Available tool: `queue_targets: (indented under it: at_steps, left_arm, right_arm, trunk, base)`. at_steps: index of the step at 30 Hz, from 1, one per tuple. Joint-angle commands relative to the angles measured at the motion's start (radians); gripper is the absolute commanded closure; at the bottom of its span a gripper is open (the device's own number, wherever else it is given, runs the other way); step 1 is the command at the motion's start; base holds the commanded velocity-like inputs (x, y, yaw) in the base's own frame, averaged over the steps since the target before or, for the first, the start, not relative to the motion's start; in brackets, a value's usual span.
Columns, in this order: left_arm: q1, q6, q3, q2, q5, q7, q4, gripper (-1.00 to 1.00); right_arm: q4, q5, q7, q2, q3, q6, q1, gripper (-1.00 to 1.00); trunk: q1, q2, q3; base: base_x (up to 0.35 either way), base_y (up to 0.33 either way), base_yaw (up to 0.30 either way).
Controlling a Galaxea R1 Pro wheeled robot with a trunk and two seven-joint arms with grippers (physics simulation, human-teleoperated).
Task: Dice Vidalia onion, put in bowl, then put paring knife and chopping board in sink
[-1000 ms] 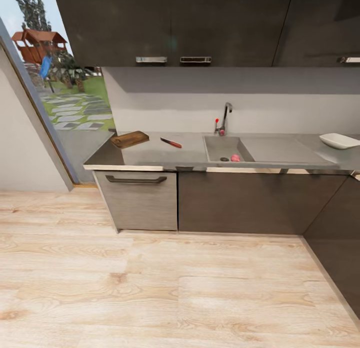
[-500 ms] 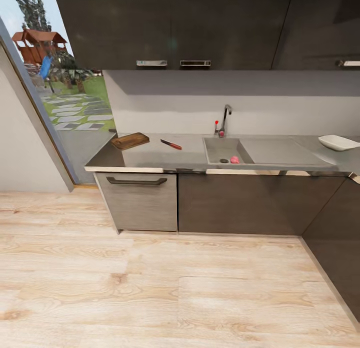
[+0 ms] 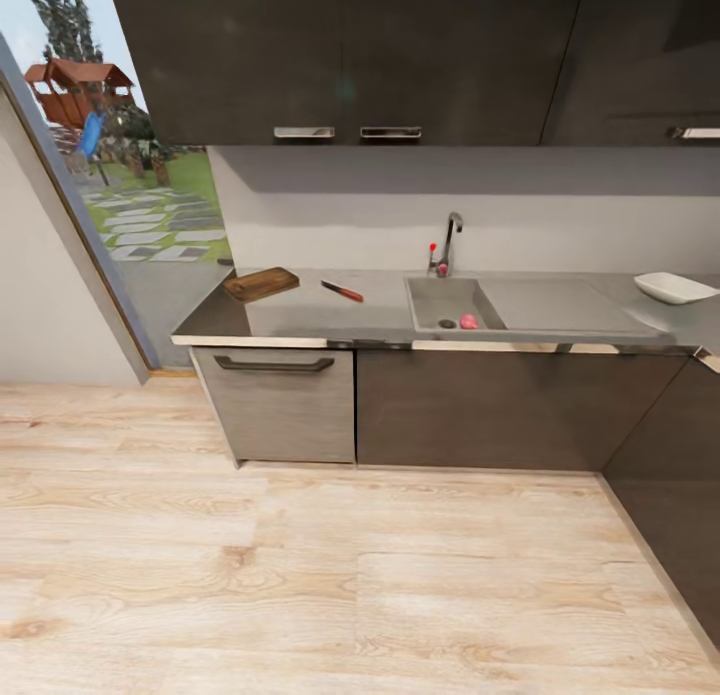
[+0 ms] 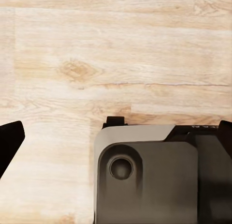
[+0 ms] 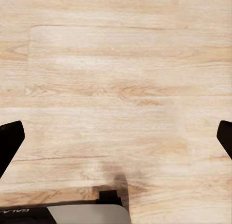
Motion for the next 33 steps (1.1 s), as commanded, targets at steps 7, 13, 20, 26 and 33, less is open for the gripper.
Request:
queue_targets:
  at_steps: [7, 13, 20, 26, 33]
  left_arm:
    - [0.0, -0.001, 0.0, 0.0, 0.001, 0.0, -0.001, -1.0]
    - [0.0, -0.001, 0.0, 0.0, 0.001, 0.0, -0.001, -1.0]
    - [0.0, -0.001, -0.001, 0.0, 0.001, 0.0, 0.0, -1.0]
    - [0.0, -0.001, 0.0, 0.0, 0.001, 0.0, 0.0, -1.0]
    - [0.0, -0.001, 0.0, 0.0, 0.001, 0.0, 0.001, -1.0]
  right_arm:
    - [-0.001, 0.001, -0.004, 0.0, 0.001, -0.001, 0.0, -1.0]
    - [-0.002, 0.001, -0.004, 0.0, 0.0, -0.001, 0.0, -1.0]
    - [-0.001, 0.001, -0.004, 0.0, 0.001, -0.001, 0.0, -1.0]
    - [-0.001, 0.001, -0.004, 0.0, 0.0, -0.001, 0.0, -1.0]
    - [-0.002, 0.001, -0.004, 0.0, 0.001, -0.001, 0.0, -1.0]
  trunk:
    - [-0.027, 0.048, 0.021]
    - [-0.05, 0.09, 0.04]
    - [-0.077, 0.139, 0.062]
    - [-0.1, 0.181, 0.081]
    - [-0.126, 0.23, 0.103]
  base:
    - [0.0, 0.0, 0.0]
    - [0.0, 0.0, 0.0]
    - [0.0, 0.0, 0.0]
    - [0.0, 0.0, 0.0]
    - [0.0, 0.0, 0.0]
